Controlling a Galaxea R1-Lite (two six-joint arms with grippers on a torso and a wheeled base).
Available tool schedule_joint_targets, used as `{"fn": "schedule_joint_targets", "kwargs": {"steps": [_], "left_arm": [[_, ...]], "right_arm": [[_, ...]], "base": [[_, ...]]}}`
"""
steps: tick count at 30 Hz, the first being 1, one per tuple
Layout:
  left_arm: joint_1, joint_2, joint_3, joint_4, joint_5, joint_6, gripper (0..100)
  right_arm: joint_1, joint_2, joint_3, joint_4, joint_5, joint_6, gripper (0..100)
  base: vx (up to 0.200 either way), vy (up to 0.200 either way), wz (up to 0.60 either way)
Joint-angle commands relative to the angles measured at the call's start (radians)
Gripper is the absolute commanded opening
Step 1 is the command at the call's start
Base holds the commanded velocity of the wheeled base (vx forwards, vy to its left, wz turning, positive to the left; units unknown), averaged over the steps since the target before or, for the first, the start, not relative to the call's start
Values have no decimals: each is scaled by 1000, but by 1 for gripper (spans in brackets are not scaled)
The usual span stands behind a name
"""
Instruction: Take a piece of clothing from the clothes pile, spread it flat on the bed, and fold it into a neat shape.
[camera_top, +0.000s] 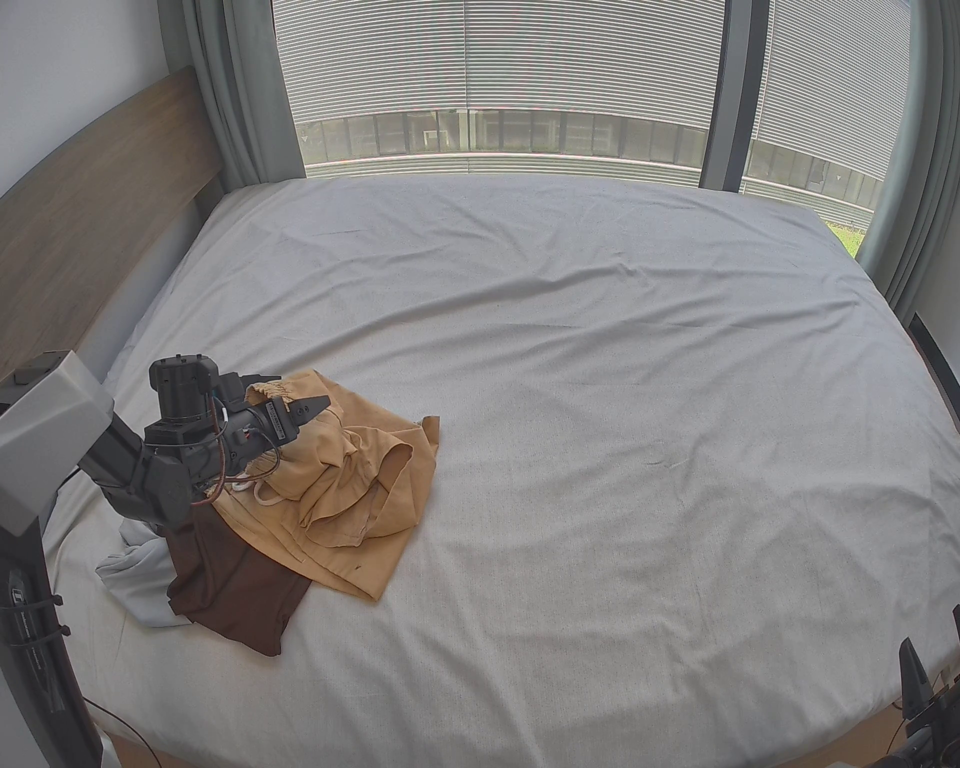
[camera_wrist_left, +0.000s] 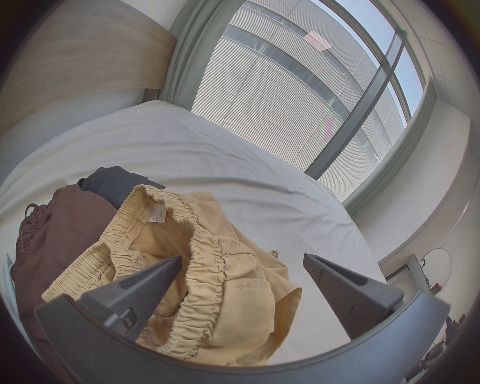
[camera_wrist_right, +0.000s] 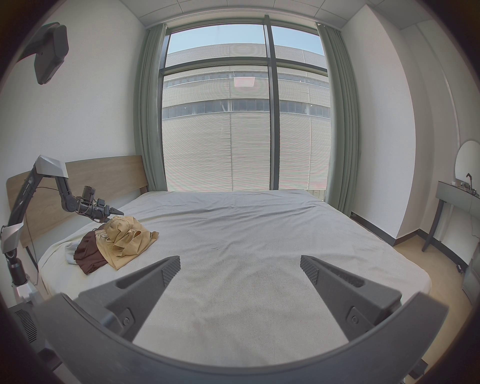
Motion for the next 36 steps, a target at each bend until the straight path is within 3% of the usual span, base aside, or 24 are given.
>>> {"fn": "schedule_joint_targets", "kwargs": {"steps": [1,15,16,27,33,36], "left_arm": [[-3,22,-15,0,0,-1,100],[-7,80,-71,-2,11,-1,100],[-6,81,-72,-2,11,-1,0],[-1,77,-55,-3,4,-9,0],[-4,22,-17,-22,-3,-121,0],[-1,-38,26,-26,-48,-219,0]], "right_arm": [[0,-13,18,0,0,0,100],[0,-13,18,-2,-1,6,100],[0,-13,18,0,-1,6,100],[0,-13,18,-2,-3,8,100],[0,-13,18,-2,-3,8,100],[0,-13,18,-2,-3,6,100]], "base": [[0,0,0],[0,0,0],[0,0,0],[0,0,0],[0,0,0],[0,0,0]]}}
